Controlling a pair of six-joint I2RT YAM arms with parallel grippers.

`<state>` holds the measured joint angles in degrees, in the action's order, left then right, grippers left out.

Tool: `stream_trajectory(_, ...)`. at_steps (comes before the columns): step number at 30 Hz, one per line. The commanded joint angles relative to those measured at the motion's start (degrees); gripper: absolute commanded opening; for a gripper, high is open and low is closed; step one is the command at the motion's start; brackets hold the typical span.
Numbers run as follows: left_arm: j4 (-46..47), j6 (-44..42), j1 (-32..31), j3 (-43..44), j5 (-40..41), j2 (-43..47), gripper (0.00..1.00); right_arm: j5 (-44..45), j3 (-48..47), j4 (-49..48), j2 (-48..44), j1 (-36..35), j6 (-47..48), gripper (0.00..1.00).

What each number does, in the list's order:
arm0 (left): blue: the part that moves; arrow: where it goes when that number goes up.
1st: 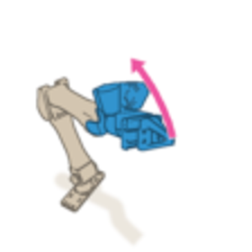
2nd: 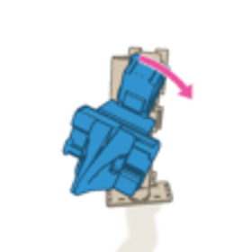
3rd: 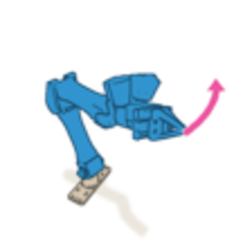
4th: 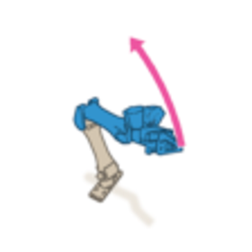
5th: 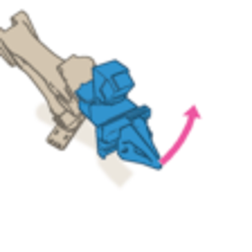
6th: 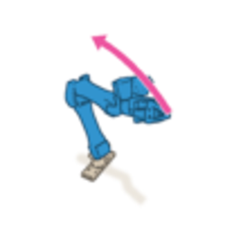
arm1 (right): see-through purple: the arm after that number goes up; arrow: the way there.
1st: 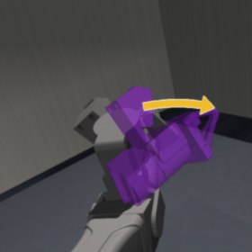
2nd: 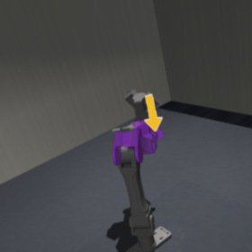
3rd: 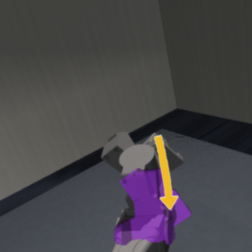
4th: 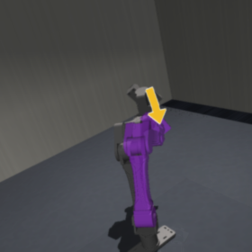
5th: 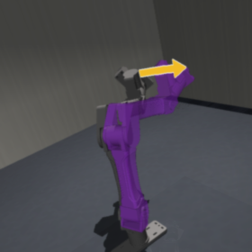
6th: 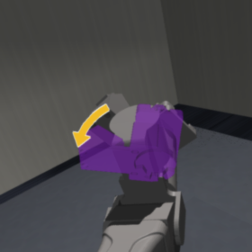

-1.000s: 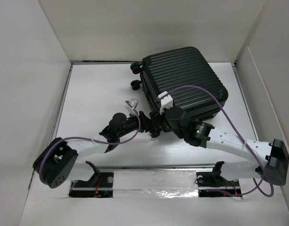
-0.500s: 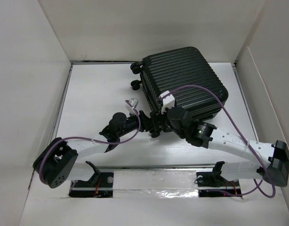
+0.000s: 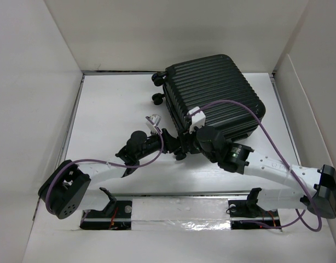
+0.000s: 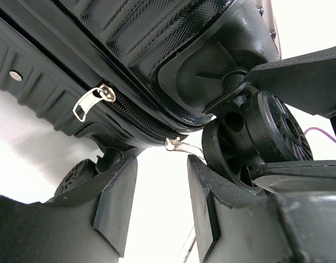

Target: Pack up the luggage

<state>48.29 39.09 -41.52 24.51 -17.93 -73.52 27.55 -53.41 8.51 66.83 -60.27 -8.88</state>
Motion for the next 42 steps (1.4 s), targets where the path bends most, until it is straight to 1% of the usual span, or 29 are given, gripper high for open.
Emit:
stream_trajectory(1, 4.7, 0.0, 0.2, 2.6, -1.3, 0.0, 0.38, 1.0, 0.4, 1.1, 0.5, 0.2, -0.3, 0.55)
stream_trajectory(2, 4.7, 0.0, 0.2, 2.6, -1.3, 0.0, 0.38, 0.9, 0.3, 1.1, 0.7, 0.2, -0.3, 0.46)
stream_trajectory(3, 4.7, 0.1, 0.2, 2.7, -1.4, 0.1, 0.38, 0.9, 0.2, 1.2, 0.7, 0.2, -0.3, 0.41)
stream_trajectory(5, 4.7, 0.1, 0.2, 2.6, -1.2, 0.3, 0.38, 1.0, 0.3, 1.2, 0.4, 0.2, -0.2, 0.33)
stream_trajectory(8, 4.7, 0.1, 0.2, 2.7, -1.4, 0.1, 0.38, 0.9, 0.1, 1.0, 0.1, 0.8, 0.4, 0.23)
stream_trajectory(12, 5.4, 0.3, 0.2, 1.7, -1.1, -0.2, 0.38, -0.4, -1.2, 0.5, -0.2, 1.9, 1.6, 0.21)
stream_trajectory(17, 8.7, 1.9, 0.2, -2.6, 0.9, -0.6, 0.38, -4.5, -2.5, -1.0, 0.7, 3.1, 3.4, 0.21)
stream_trajectory(19, 10.1, 2.6, 0.2, -3.6, 1.3, -0.8, 0.38, -4.8, -2.9, -1.3, 0.9, 3.1, 3.8, 0.20)
stream_trajectory(22, 11.5, 3.4, -1.5, -4.6, 2.6, -1.2, 0.33, -5.6, -3.5, -1.8, 1.5, 3.1, 4.1, 0.20)
stream_trajectory(23, 12.3, 3.9, -1.5, -5.2, 2.6, -1.5, 0.30, -6.3, -3.6, -2.1, 2.0, 3.8, 4.3, 0.20)
stream_trajectory(24, 15.0, 4.2, -1.5, -5.7, 2.3, -1.6, 0.29, -6.7, -3.7, -2.4, 2.2, 4.3, 4.4, 0.20)
stream_trajectory(26, 17.2, 5.6, -1.5, -6.8, 1.9, -2.6, 0.29, -7.8, -3.9, -2.3, 2.7, 4.3, 4.5, 0.19)
stream_trajectory(28, 18.4, 6.3, -2.2, -6.1, 1.8, -3.6, 0.35, -7.8, -3.7, -2.4, 3.0, 4.3, 4.4, 0.20)
stream_trajectory(29, 18.9, 6.4, -2.3, -5.8, 1.8, -4.9, 0.44, -7.9, -3.7, -2.4, 3.0, 4.3, 4.4, 0.20)
stream_trajectory(30, 20.1, 6.5, -4.0, -5.4, 1.7, -5.6, 0.48, -8.0, -3.5, -2.5, 3.0, 4.8, 4.3, 0.20)
stream_trajectory(32, 21.5, 7.3, -5.3, -4.2, 2.0, -7.9, 0.55, -8.6, -3.4, -3.3, 2.9, 4.8, 4.2, 0.19)
stream_trajectory(36, 33.7, 12.1, -6.4, -5.6, 3.2, -12.7, 0.57, -9.4, -3.2, -3.5, 2.7, 4.8, 4.1, 0.19)
stream_trajectory(40, 40.3, 16.1, -7.5, -6.0, 5.9, -17.3, 0.56, -10.0, -2.1, -4.1, 2.2, 4.8, 3.9, 0.19)
stream_trajectory(42, 46.2, 18.2, -7.5, -6.4, 7.7, -19.9, 0.55, -10.2, -1.7, -4.4, 1.7, 4.8, 3.8, 0.19)
